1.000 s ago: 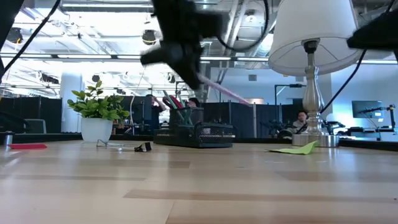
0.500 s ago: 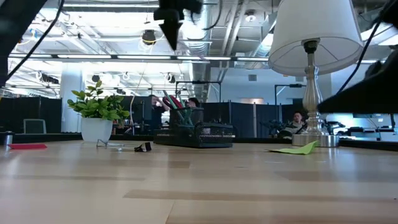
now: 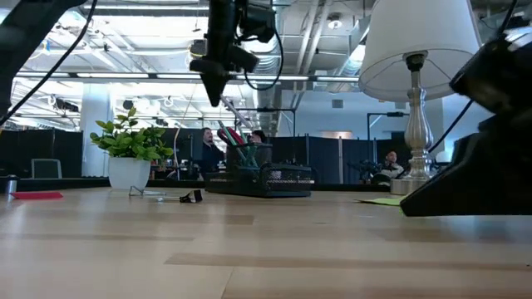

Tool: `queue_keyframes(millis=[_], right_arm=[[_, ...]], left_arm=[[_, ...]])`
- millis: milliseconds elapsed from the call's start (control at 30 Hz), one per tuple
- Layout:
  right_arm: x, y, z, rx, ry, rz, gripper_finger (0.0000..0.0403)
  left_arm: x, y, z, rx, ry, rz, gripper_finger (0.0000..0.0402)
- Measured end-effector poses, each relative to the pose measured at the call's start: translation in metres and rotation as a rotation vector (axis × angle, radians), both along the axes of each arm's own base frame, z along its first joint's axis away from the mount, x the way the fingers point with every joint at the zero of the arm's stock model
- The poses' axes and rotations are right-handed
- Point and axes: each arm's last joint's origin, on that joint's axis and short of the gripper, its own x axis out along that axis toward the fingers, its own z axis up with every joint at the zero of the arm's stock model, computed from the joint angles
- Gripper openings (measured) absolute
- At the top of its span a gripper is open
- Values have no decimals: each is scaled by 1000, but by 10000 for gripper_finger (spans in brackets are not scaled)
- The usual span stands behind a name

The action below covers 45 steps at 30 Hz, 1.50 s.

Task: Pick and place office supplies into organizer
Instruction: Put the violet pen into the desk organizer

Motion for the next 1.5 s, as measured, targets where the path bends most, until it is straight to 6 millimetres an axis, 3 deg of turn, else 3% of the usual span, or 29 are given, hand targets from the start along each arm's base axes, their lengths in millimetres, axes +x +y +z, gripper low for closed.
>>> queue_keyframes(millis=[400, 833, 1033, 1267, 1500], right_arm=[[19, -26, -1, -9, 10, -105, 60], [32, -51, -1, -45, 39, -184, 60], [37, -58, -1, -48, 43, -212, 60], [37, -61, -2, -53, 48, -219, 60], [37, -61, -2, -57, 53, -219, 60]], left_arm=[[8, 0, -21, -57, 86, -123, 17], [37, -5, -62, -83, 187, -276, 19], [43, -4, -67, -74, 189, -328, 22], [45, -7, -75, 22, 400, -478, 23], [52, -10, -85, 47, 450, -525, 33]])
